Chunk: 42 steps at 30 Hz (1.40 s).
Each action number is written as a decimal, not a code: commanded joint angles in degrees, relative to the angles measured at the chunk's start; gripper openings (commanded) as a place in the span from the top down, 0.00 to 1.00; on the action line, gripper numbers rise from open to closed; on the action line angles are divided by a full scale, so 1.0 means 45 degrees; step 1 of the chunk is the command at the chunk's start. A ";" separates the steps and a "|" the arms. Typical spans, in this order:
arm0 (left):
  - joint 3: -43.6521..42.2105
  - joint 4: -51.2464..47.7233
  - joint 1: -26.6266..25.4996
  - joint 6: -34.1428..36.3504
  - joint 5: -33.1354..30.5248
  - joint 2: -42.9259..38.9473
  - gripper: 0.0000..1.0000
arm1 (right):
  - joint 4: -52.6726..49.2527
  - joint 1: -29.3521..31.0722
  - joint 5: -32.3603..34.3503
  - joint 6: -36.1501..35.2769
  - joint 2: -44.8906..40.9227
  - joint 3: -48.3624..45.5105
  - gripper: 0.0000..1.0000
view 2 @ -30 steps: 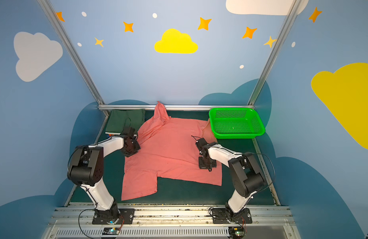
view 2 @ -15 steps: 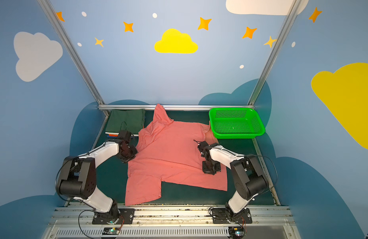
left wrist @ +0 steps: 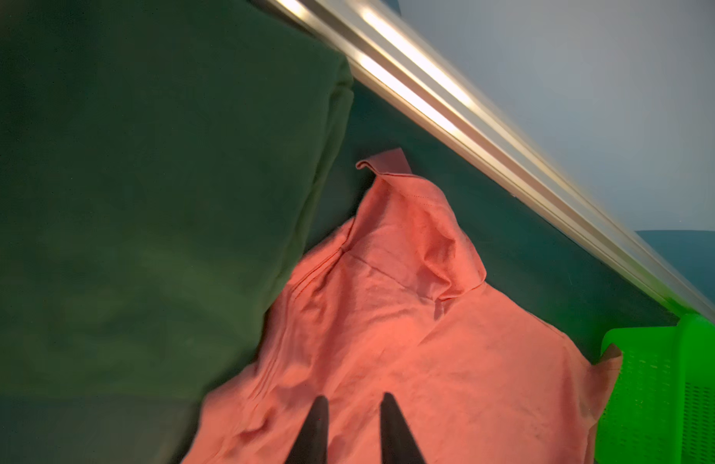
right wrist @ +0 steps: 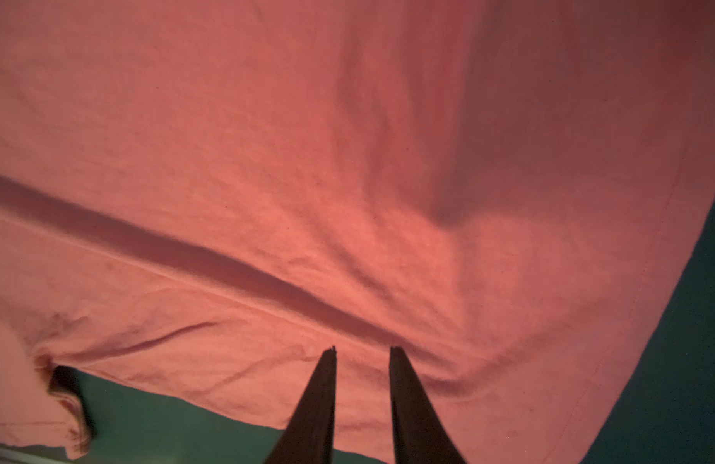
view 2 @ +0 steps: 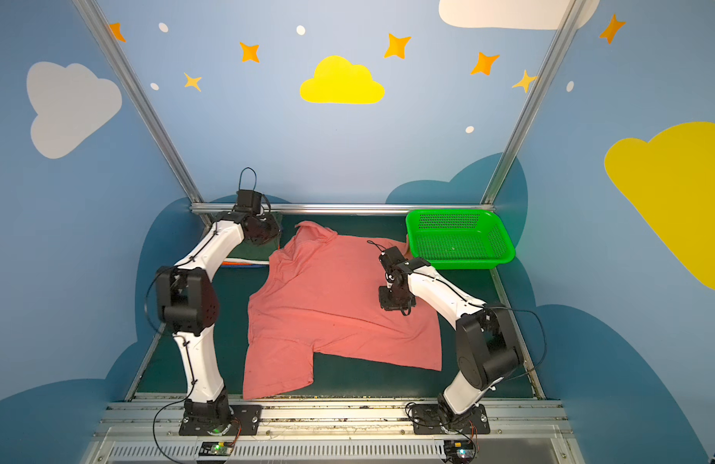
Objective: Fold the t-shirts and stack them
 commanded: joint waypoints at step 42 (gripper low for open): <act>0.5564 -0.0152 0.0514 -0.0951 0.0548 0.5460 0.45 | 0.0746 -0.0951 -0.1883 -0.0416 0.0695 -0.0713 0.61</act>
